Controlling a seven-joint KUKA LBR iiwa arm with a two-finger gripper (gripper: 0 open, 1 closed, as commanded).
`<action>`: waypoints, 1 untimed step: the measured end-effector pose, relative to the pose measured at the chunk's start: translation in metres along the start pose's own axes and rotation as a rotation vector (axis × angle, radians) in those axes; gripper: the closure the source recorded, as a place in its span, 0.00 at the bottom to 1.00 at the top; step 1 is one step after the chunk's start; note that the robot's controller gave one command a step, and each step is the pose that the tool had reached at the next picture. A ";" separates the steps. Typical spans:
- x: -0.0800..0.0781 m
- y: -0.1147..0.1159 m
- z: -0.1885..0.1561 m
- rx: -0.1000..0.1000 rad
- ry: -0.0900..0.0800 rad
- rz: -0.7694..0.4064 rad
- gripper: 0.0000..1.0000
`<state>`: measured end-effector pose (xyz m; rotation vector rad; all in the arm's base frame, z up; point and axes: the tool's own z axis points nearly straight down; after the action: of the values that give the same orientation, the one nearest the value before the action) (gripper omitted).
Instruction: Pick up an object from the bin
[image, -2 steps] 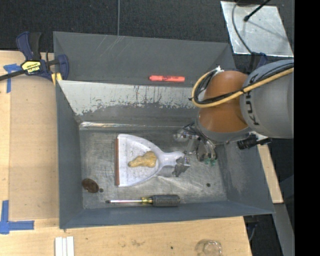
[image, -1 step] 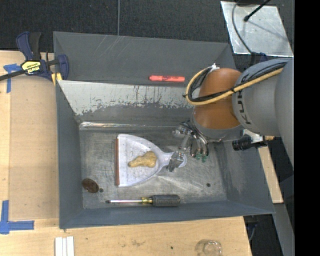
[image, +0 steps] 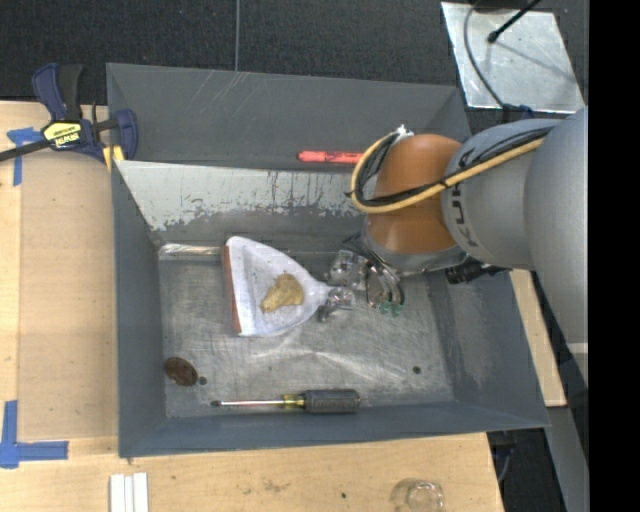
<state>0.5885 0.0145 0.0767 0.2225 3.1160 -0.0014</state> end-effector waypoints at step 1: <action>0.000 0.000 0.000 0.000 0.000 0.000 1.00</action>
Offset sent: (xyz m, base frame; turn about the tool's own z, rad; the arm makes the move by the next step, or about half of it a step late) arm 0.0040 -0.0084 0.0808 0.0182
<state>0.5885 0.0145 0.0767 0.2220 3.1160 -0.0016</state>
